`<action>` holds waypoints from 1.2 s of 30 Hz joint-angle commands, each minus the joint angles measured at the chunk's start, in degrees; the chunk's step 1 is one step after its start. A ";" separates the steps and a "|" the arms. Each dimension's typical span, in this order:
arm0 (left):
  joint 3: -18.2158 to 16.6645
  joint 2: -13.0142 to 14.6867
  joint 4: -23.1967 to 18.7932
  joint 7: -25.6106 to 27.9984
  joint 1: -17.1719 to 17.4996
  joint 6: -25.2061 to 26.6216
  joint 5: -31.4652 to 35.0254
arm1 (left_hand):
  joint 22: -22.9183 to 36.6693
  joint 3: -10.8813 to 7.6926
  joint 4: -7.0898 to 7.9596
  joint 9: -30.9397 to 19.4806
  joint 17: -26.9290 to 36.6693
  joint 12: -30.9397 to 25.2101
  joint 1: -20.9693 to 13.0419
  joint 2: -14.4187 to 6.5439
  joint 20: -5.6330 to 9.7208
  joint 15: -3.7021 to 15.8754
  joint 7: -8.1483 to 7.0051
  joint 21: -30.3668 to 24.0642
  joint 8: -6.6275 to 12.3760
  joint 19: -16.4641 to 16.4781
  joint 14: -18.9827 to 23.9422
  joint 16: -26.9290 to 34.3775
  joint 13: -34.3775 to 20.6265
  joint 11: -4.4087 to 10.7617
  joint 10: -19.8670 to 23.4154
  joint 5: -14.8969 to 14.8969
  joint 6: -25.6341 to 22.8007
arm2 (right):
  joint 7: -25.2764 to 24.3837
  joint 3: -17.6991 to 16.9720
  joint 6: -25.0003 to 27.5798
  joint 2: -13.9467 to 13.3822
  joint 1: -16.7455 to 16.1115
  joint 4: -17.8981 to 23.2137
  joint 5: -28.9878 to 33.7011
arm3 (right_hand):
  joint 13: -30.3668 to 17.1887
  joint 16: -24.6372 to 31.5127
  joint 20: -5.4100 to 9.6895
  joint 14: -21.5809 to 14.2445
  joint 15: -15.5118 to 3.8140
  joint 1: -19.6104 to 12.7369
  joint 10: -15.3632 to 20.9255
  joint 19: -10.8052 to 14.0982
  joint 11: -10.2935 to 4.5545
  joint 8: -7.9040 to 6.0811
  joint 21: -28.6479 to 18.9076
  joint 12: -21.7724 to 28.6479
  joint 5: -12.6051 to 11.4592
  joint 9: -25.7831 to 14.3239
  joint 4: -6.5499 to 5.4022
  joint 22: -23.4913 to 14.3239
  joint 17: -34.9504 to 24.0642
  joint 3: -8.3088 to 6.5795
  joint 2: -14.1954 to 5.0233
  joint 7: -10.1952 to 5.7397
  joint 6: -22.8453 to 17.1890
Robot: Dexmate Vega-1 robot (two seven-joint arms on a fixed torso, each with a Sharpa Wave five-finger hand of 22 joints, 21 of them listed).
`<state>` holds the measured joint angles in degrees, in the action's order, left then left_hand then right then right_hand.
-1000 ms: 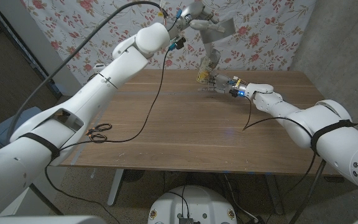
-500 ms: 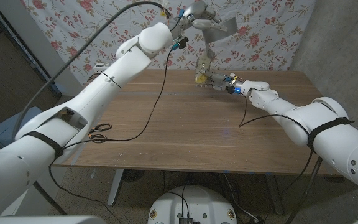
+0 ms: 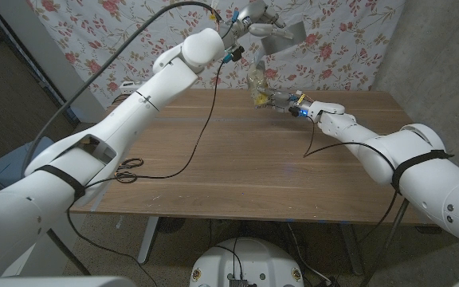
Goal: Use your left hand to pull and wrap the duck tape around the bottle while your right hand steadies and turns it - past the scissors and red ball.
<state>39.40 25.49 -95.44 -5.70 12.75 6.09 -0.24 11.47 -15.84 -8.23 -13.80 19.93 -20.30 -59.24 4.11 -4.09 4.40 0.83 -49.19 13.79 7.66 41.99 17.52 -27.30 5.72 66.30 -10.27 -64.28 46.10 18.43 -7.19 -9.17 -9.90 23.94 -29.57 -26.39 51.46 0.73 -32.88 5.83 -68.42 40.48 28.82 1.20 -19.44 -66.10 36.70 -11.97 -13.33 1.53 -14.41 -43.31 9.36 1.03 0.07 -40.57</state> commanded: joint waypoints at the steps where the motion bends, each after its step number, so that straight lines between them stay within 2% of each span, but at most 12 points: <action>1: -1.17 1.59 -4.22 1.28 2.64 -3.57 0.00 | -0.03 0.05 -0.04 -0.08 0.03 0.21 -12.89 -13.01 -0.49 9.18 -0.17 -0.44 -0.16 0.20 0.15 -0.14 -0.22 4.72 3.98 -0.11 0.09 | -13.73 -16.60 7.26 4.73 -2.65 0.03 -0.38 | -8.57 8.26 0.63 -30.34 -18.43 -11.11 18.51 -1.36 -4.58 0.23 -1.14 6.55 0.50 -1.14 0.93 0.57 -27.38 -20.16 -11.78 2.12 -13.94; 5: -1.96 2.36 -6.72 2.45 4.38 -4.74 0.66 | -0.04 0.00 -0.10 -0.08 0.03 0.25 -12.97 -13.06 -0.40 9.26 -0.29 -0.50 -0.14 0.22 0.15 -0.16 -0.24 4.81 3.97 -0.15 0.03 | -19.99 -30.21 10.80 8.61 -2.50 0.03 8.98 | -10.19 8.93 0.67 -30.23 -18.41 -10.81 18.52 -1.73 -4.66 0.27 -1.74 7.43 0.59 -2.14 0.86 1.11 -27.46 -20.74 -11.71 2.13 -14.21; 11: -2.87 2.29 -7.01 2.13 5.82 -7.46 -0.73 | -0.06 0.06 -0.12 -0.10 0.10 0.24 -12.98 -13.05 -0.26 9.30 -0.78 -0.62 -0.13 0.23 0.20 -0.13 -0.30 5.06 4.12 -0.18 -0.03 | -25.41 -56.54 14.08 15.38 0.42 0.03 31.02 | -12.03 9.66 0.88 -30.05 -18.39 -10.43 18.51 -1.98 -4.64 0.27 -2.42 8.42 0.62 -3.28 0.78 1.71 -27.47 -21.37 -11.62 2.10 -14.51; 14: -2.70 2.19 -6.63 1.47 5.86 -7.50 -0.97 | -0.07 0.10 -0.18 -0.09 0.15 0.25 -13.03 -12.98 -0.23 9.33 -0.76 -0.66 -0.12 0.24 0.24 -0.07 -0.30 5.16 4.20 -0.20 -0.07 | -26.73 -64.83 14.56 17.08 1.63 0.03 37.08 | -12.86 10.02 1.01 -29.92 -18.39 -10.26 18.39 -2.07 -4.72 0.32 -2.76 8.80 0.60 -3.85 0.77 2.01 -27.47 -21.67 -11.55 2.15 -14.55; 17: -2.71 1.94 -6.46 1.74 6.05 -7.15 -0.83 | -0.08 0.12 -0.26 -0.05 0.21 0.20 -13.12 -12.95 -0.26 9.39 -0.62 -0.69 -0.09 0.20 0.32 -0.01 -0.32 5.12 4.37 -0.21 -0.22 | -27.49 -68.74 14.85 17.76 2.24 0.03 39.19 | -13.19 10.25 1.17 -29.84 -18.39 -10.11 18.31 -2.15 -4.77 0.39 -2.94 8.92 0.59 -4.20 0.73 2.19 -27.48 -21.83 -11.52 2.01 -14.49; 20: -2.45 1.92 -6.76 1.94 6.03 -5.78 -0.09 | -0.09 0.21 -0.34 -0.01 0.27 0.18 -13.18 -12.80 -0.19 9.40 -0.69 -0.77 -0.02 0.31 0.36 0.05 -0.22 5.00 4.66 -0.20 -0.50 | -27.89 -70.52 15.06 18.00 2.50 0.03 39.79 | -13.40 10.49 1.26 -29.73 -18.38 -9.94 18.17 -2.25 -4.78 0.46 -3.13 8.94 0.57 -4.56 0.69 2.38 -27.49 -22.00 -11.48 1.95 -14.46; 23: -2.65 1.65 -4.72 -0.32 5.90 -8.09 -2.80 | -0.09 0.23 -0.29 0.04 0.27 0.19 -13.13 -12.85 -0.28 9.26 -0.57 -0.81 -0.04 0.31 0.37 0.03 -0.30 4.90 4.60 -0.20 -0.54 | -28.68 -72.42 15.41 18.31 2.80 0.03 39.54 | -13.04 10.78 1.18 -29.67 -18.39 -9.80 18.47 -2.08 -4.85 0.46 -3.44 8.77 0.53 -4.97 0.69 2.58 -27.49 -22.22 -11.45 1.97 -14.61; 26: -3.38 1.90 -4.36 0.71 6.97 -9.95 -2.94 | -0.10 0.26 -0.25 0.08 0.30 0.28 -13.08 -12.87 -0.35 9.26 -0.50 -0.83 -0.10 0.25 0.47 0.08 -0.32 4.88 4.41 -0.21 -0.47 | -28.93 -74.07 15.59 18.37 2.91 0.03 38.92 | -12.94 11.00 1.19 -29.62 -18.39 -9.71 18.41 -2.02 -4.84 0.57 -3.65 8.64 0.50 -5.12 0.71 2.74 -27.47 -22.41 -11.43 2.06 -14.71; 28: -3.98 2.46 -5.76 3.28 8.10 -9.28 -0.95 | -0.10 0.25 -0.22 0.10 0.27 0.28 -13.06 -12.91 -0.35 9.23 -0.44 -0.86 -0.14 0.26 0.44 0.02 -0.37 4.82 4.40 -0.22 -0.41 | -29.04 -74.52 15.58 18.17 2.90 0.03 38.71 | -12.88 11.16 1.24 -29.56 -18.38 -9.63 18.45 -2.13 -4.83 0.68 -3.75 8.58 0.49 -5.25 0.72 2.85 -27.46 -22.54 -11.42 2.08 -14.73; 31: -4.36 3.71 -9.66 9.57 10.25 -5.92 6.24 | -0.11 0.25 -0.29 0.15 0.28 0.32 -13.16 -12.87 -0.17 9.35 -0.60 -0.93 -0.15 0.33 0.46 0.02 -0.33 4.85 4.43 -0.23 -0.48 | -28.99 -75.73 15.65 17.99 3.06 0.03 37.86 | -12.75 11.42 1.36 -29.43 -18.37 -9.47 18.48 -2.28 -4.90 0.93 -3.95 8.44 0.48 -5.39 0.73 3.03 -27.45 -22.77 -11.38 2.06 -14.74; 34: -3.79 3.96 -13.61 18.70 13.06 -0.92 17.54 | -0.12 0.27 -0.20 0.20 0.22 0.43 -13.03 -12.90 -0.05 9.27 -0.77 -1.01 -0.14 0.40 0.39 -0.09 -0.31 5.16 4.31 -0.23 -0.59 | -28.81 -76.19 15.67 17.64 3.23 0.03 37.48 | -12.90 11.65 1.45 -29.30 -18.37 -9.29 18.44 -2.32 -4.95 1.13 -4.15 8.46 0.49 -5.53 0.72 3.17 -27.44 -22.95 -11.33 1.95 -14.80; 36: -3.01 3.21 -14.64 25.06 14.91 1.87 24.73 | -0.14 0.36 -0.20 0.26 0.23 0.51 -12.97 -12.80 0.28 9.38 -1.32 -1.14 -0.09 0.66 0.40 -0.10 -0.12 5.56 4.52 -0.22 -0.84 | -28.56 -76.68 15.70 17.47 3.32 0.03 36.94 | -13.01 11.82 1.50 -29.24 -18.37 -9.18 18.33 -2.41 -4.90 1.28 -4.26 8.45 0.49 -5.66 0.73 3.26 -27.44 -23.08 -11.29 1.92 -14.76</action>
<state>35.98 28.09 -102.50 -0.28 20.81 -0.94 1.77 11.19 -15.43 -8.45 -13.35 20.08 -19.69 -65.50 -1.52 -4.09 4.28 0.32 -49.87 13.36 7.66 42.06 17.52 -27.37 1.82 61.76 -10.17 -64.55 18.43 -46.55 7.69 8.29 -7.31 24.00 5.74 -26.41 51.95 1.75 -32.85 5.84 -68.36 43.63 26.21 0.91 -18.34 -70.04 38.85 -11.26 -18.68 12.55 -11.12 -50.51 -1.67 1.06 -3.73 -49.97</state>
